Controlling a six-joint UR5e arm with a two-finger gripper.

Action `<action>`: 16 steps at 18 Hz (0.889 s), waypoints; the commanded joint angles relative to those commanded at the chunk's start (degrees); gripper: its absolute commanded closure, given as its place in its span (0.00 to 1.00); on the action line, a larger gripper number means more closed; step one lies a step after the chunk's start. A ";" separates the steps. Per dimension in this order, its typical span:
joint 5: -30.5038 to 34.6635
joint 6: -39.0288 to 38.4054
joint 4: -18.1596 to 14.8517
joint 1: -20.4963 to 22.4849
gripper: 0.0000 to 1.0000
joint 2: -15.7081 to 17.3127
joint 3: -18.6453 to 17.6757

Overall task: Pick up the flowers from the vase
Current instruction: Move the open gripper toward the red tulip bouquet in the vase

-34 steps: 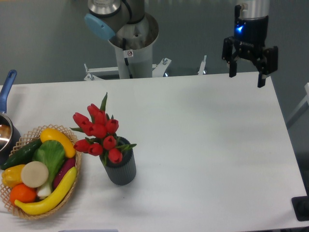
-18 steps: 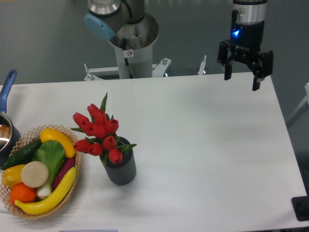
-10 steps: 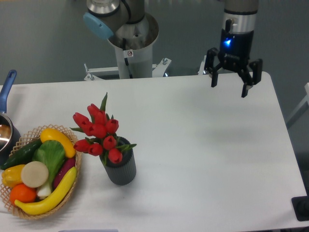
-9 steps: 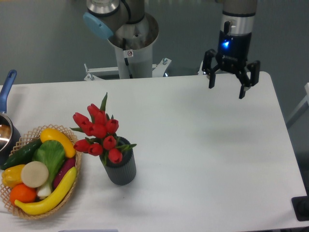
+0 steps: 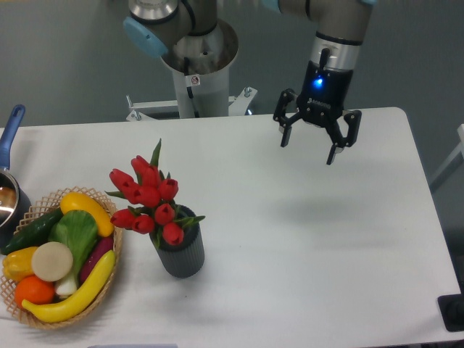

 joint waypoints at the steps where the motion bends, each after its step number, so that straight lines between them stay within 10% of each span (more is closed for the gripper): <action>1: 0.09 0.00 0.09 -1.57 0.00 -0.96 -0.17; 16: -11.78 0.44 2.81 -10.20 0.00 -6.07 -1.06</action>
